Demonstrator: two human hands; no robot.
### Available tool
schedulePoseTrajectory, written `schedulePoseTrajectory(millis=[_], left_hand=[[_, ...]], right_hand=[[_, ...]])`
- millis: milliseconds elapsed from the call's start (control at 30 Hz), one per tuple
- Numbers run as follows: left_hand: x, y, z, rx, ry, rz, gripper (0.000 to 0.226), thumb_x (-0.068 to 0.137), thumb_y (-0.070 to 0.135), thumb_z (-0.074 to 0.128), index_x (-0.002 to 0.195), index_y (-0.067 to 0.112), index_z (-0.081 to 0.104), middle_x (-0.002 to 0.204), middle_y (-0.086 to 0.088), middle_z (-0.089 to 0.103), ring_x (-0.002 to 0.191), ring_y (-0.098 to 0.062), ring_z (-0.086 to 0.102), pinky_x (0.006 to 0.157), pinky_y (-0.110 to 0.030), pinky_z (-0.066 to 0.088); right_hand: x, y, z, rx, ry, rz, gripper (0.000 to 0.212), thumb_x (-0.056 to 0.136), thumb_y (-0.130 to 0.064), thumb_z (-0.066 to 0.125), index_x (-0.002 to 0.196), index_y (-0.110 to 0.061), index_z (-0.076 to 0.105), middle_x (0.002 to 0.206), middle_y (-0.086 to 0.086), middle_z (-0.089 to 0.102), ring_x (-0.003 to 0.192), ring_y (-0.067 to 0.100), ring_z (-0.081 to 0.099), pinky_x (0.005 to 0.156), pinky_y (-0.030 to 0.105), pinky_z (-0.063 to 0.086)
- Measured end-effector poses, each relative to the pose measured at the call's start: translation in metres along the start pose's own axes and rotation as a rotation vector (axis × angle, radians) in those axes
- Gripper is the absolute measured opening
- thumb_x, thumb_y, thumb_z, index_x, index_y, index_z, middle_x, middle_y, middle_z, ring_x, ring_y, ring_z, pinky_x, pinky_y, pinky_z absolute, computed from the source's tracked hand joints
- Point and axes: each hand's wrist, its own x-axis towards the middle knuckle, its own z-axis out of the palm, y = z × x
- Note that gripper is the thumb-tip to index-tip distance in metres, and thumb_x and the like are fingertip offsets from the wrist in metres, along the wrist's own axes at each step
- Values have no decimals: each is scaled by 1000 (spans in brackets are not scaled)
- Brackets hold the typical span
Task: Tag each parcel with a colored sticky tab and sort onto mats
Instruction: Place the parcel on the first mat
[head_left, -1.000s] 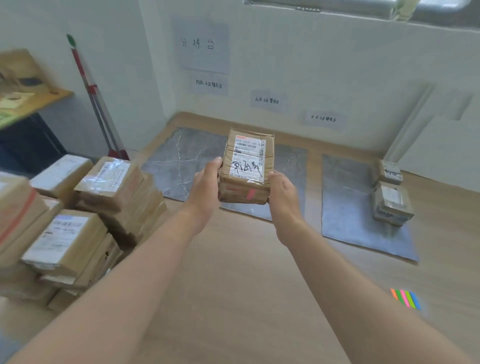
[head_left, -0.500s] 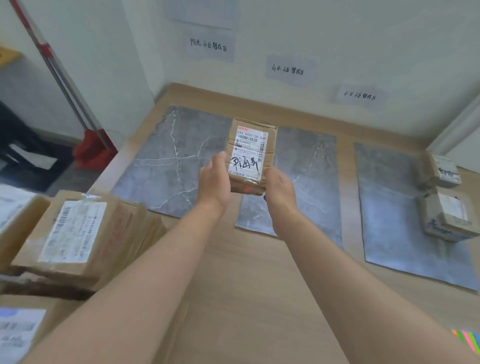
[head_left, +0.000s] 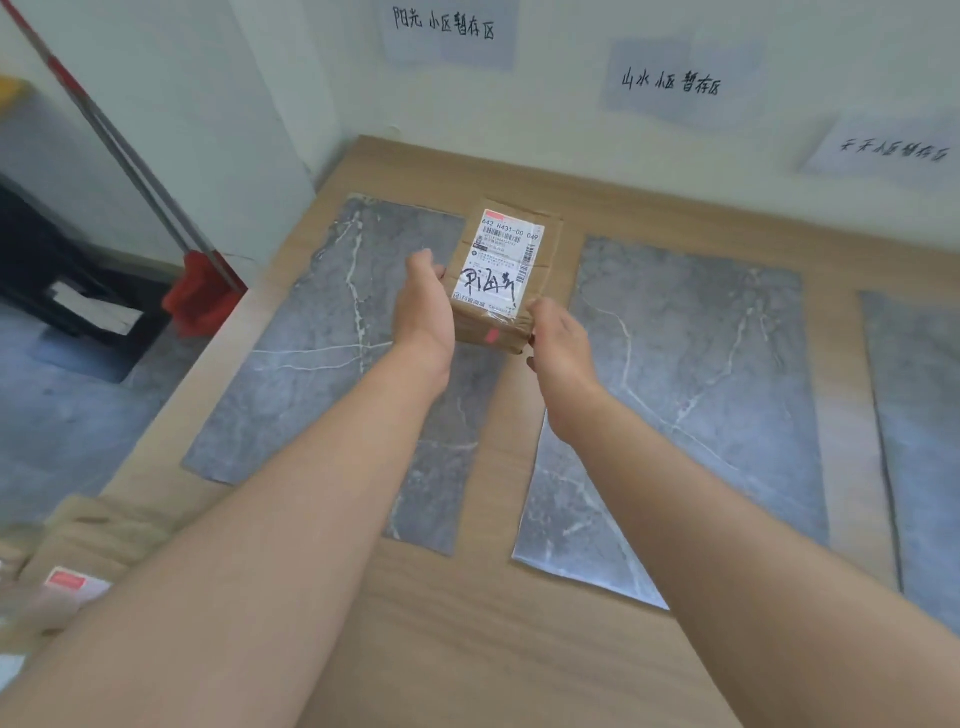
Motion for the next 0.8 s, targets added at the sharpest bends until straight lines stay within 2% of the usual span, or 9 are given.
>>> schedulePoseTrajectory(millis=[67,200,300,400,467,567,633,733,800], left_hand=[[30,0,8,10,-6,-7,51,101,53,29,117,18,64,100,1,72,88,-16,62,76,-33,44],[74,-8,21,46,-36,-22,51,102,53,27,114,20,63,93,4,71,84,-11,61,77,-31,43],[91,-18,27,86,-22,-7,48,102,54,28,103,22,64,93,4,72,84,-11,61,80,-32,44],[93,-26,29,64,-8,1,43,103,51,28,97,26,63,91,9,69,85,-7,60,87,-32,45],[88,-28,30,49,8,5,37,104,49,28,86,32,56,88,18,61,87,-1,54,100,-34,43],[66,-24,31,37,37,27,36,106,44,28,78,36,48,79,28,50,80,10,44,110,-38,36],[47,-21,26,40,14,43,33,105,45,26,89,37,53,93,28,53,89,8,44,115,-42,31],[12,-11,15,20,-6,59,51,103,51,27,139,25,52,143,7,49,120,-7,42,119,-46,28],[-12,-3,8,27,-8,50,56,101,53,29,145,23,46,143,3,46,120,-10,38,117,-46,29]], right_hand=[[32,-1,3,3,8,-1,23,101,-31,42,93,-27,64,82,-16,58,78,5,51,76,26,40],[81,7,8,18,23,-4,25,102,-32,42,86,-29,60,81,-16,58,77,4,51,74,23,41],[97,21,13,41,11,-21,25,101,-33,43,97,-25,66,87,-15,61,80,4,52,78,24,41],[99,28,12,23,14,-40,35,99,-35,45,121,-21,69,101,-17,65,94,4,56,95,26,45],[93,26,8,32,26,-39,29,100,-33,46,113,-24,70,103,-18,66,102,3,58,106,34,47],[72,16,-1,83,76,-6,35,101,-29,45,119,-6,64,115,4,65,114,20,59,111,48,45],[53,7,-7,120,107,26,47,102,-27,43,133,8,50,138,23,51,130,38,48,112,56,41],[19,-9,-15,131,103,25,51,102,-28,42,139,8,42,148,22,41,135,38,40,112,58,38],[-9,-22,-20,137,105,8,50,102,-28,42,137,8,44,145,22,43,133,38,42,112,59,39]])
